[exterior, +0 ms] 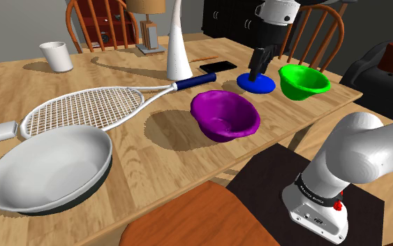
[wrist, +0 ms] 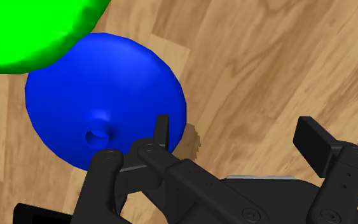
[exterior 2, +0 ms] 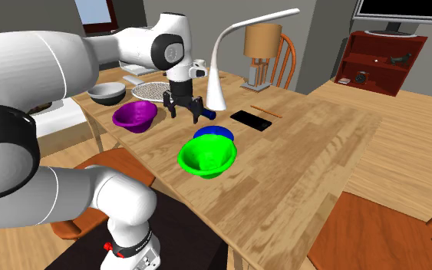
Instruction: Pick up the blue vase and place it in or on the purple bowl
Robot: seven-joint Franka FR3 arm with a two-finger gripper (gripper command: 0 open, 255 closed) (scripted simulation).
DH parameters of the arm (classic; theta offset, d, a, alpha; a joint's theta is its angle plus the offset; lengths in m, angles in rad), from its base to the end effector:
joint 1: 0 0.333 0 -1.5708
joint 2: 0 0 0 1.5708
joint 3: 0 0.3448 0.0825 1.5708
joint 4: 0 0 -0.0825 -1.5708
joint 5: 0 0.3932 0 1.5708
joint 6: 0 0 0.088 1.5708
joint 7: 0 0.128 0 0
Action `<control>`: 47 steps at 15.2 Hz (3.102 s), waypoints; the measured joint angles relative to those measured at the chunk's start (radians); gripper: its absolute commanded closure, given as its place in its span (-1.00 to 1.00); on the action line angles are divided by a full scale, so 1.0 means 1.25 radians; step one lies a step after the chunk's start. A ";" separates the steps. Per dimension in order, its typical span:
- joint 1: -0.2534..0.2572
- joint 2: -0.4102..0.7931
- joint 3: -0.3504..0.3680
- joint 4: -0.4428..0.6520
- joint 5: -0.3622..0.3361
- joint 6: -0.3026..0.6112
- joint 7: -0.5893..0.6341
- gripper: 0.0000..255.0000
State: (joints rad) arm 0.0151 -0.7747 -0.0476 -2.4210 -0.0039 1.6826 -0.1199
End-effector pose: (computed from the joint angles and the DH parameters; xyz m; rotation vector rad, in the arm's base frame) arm 0.3086 -0.0140 0.5647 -3.1102 -0.1568 -0.0587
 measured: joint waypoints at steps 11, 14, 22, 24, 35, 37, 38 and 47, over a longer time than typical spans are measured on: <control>-0.067 0.157 -0.092 0.151 -0.076 -0.047 -0.053 -1.00; -0.070 0.159 -0.097 0.125 -0.081 -0.020 -0.054 -1.00; -0.072 0.152 -0.100 0.072 -0.084 0.026 -0.052 -1.00; -0.072 0.152 -0.100 0.072 -0.084 0.027 -0.052 -1.00; -0.072 0.152 -0.100 0.072 -0.084 0.027 -0.052 1.00; -0.072 0.151 -0.099 0.083 -0.083 0.014 -0.052 1.00; -0.071 0.153 -0.098 0.094 -0.083 0.005 -0.053 1.00; -0.068 0.167 -0.093 0.200 -0.077 -0.087 -0.057 1.00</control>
State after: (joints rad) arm -0.0703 -0.5665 -0.1639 -2.1715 -0.1005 1.5742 -0.1911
